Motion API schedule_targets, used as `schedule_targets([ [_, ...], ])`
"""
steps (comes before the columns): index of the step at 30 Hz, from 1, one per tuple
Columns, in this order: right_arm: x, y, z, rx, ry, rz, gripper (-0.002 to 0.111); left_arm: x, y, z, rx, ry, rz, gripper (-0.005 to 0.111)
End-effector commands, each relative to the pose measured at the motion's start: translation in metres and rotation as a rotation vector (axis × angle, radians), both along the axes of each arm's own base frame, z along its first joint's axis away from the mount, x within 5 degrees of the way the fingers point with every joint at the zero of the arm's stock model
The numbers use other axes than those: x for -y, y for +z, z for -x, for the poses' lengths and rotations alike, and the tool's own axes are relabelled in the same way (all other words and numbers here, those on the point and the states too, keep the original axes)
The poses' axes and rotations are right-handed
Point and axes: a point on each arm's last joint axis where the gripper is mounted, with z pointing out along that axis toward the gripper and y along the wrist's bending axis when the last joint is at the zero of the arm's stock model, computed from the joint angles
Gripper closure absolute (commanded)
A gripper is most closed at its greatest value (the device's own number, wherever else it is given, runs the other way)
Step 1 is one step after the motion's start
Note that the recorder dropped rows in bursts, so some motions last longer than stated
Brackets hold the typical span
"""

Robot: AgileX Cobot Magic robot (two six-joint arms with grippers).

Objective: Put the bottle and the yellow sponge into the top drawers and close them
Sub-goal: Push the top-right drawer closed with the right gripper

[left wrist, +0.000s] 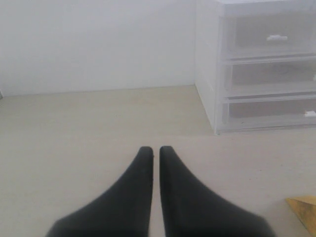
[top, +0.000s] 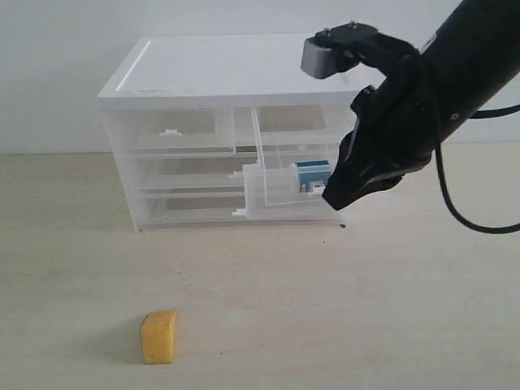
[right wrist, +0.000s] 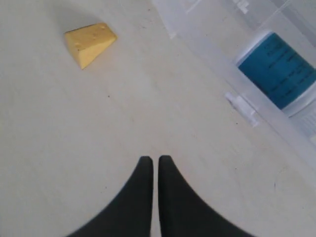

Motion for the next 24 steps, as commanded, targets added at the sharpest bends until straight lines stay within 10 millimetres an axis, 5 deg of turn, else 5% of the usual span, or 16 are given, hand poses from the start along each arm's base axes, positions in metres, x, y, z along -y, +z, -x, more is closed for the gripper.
schedule_targets([
  [1,-0.006,-0.014,-0.013,0.024,-0.026,0.008,0.108,0.0,-0.001,0.0,0.003,0.001,0.013,0.102],
  [14,-0.015,-0.035,-0.055,0.223,-0.167,-0.041,0.108,0.0,-0.001,0.0,0.003,0.001,0.013,0.102],
  [24,-0.017,-0.033,-0.085,0.49,-0.289,-0.122,0.108,0.0,-0.001,0.0,0.003,0.001,0.013,0.102],
])
